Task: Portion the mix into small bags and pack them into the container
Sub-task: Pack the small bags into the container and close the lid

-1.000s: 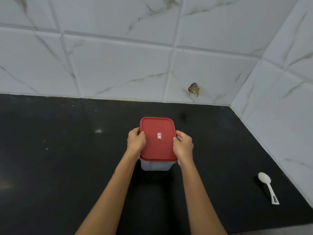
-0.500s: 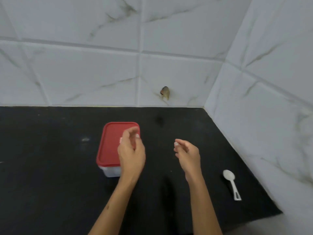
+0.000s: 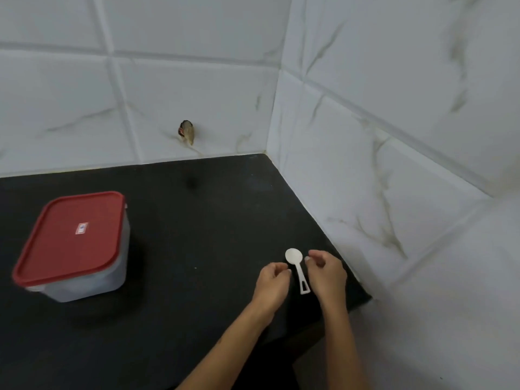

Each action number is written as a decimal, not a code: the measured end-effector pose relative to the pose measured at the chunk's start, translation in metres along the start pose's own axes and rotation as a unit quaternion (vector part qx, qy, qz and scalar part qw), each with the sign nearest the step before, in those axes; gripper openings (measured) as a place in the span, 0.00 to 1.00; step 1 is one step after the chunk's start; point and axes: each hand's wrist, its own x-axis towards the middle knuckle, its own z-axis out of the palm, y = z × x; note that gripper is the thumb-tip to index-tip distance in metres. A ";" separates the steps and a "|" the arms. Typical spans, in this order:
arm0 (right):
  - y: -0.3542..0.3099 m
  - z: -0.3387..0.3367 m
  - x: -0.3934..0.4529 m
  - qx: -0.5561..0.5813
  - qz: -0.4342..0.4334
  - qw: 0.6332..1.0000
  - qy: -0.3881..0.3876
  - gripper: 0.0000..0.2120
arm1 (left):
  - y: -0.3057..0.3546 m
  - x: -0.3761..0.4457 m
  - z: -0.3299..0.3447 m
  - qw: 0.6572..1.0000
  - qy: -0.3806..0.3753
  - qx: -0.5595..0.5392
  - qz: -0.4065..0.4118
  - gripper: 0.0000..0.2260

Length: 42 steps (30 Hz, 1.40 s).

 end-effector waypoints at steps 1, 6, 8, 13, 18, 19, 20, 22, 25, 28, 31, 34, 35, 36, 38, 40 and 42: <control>0.006 -0.001 0.002 -0.006 0.003 1.000 -0.011 0.13 | -0.001 0.001 0.007 1.000 -0.006 0.000 -0.004 0.10; 0.026 -0.002 0.008 -0.022 0.011 0.999 -0.045 0.13 | -0.006 0.007 0.030 1.000 -0.005 -0.019 -0.008 0.09; 0.031 -0.001 0.011 -0.017 0.014 0.998 -0.057 0.12 | -0.008 0.010 0.034 0.999 -0.006 -0.032 -0.004 0.10; 0.039 0.000 0.019 -0.013 0.016 0.996 -0.086 0.09 | -0.010 0.013 0.042 0.999 0.003 -0.054 0.000 0.13; 0.039 0.005 0.022 -0.019 0.013 0.995 -0.098 0.09 | -0.007 0.012 0.039 0.998 0.003 -0.061 0.009 0.14; 0.037 0.006 0.022 -0.016 0.013 0.995 -0.098 0.09 | -0.005 0.012 0.037 0.998 0.003 -0.062 0.011 0.14; 0.035 0.008 0.022 -0.012 0.013 0.995 -0.098 0.09 | -0.003 0.011 0.035 0.998 0.003 -0.063 0.015 0.14; 0.027 0.012 0.021 0.003 0.009 0.995 -0.102 0.09 | 0.003 0.009 0.026 0.998 0.010 -0.064 0.028 0.13; 0.010 0.022 0.016 0.031 -0.012 0.992 -0.120 0.09 | 0.012 0.005 0.006 0.995 0.029 -0.079 0.052 0.13; -0.011 0.039 0.007 0.059 -0.037 0.987 -0.147 0.09 | 0.022 -0.001 -0.022 0.992 0.047 -0.093 0.073 0.14; -0.034 0.062 -0.007 0.076 -0.068 0.977 -0.186 0.08 | 0.027 -0.007 -0.056 0.987 0.086 -0.114 0.078 0.18; -0.053 0.089 -0.021 0.086 -0.088 0.969 -0.216 0.08 | 0.025 -0.010 -0.091 0.982 0.116 -0.124 0.079 0.20; -0.059 0.098 -0.026 0.086 -0.094 0.966 -0.223 0.08 | 0.024 -0.011 -0.102 0.981 0.126 -0.126 0.080 0.18; -0.064 0.108 -0.031 0.083 -0.100 0.964 -0.232 0.08 | 0.022 -0.013 -0.114 0.978 0.138 -0.132 0.084 0.17; -0.072 0.126 -0.040 0.085 -0.101 0.959 -0.250 0.09 | 0.018 -0.015 -0.134 0.974 0.157 -0.142 0.084 0.16; -0.079 0.144 -0.049 0.088 -0.092 0.954 -0.272 0.10 | 0.015 -0.019 -0.153 0.969 0.183 -0.151 0.074 0.15; -0.083 0.161 -0.057 0.090 -0.080 0.950 -0.287 0.10 | 0.012 -0.021 -0.169 0.965 0.207 -0.151 0.063 0.14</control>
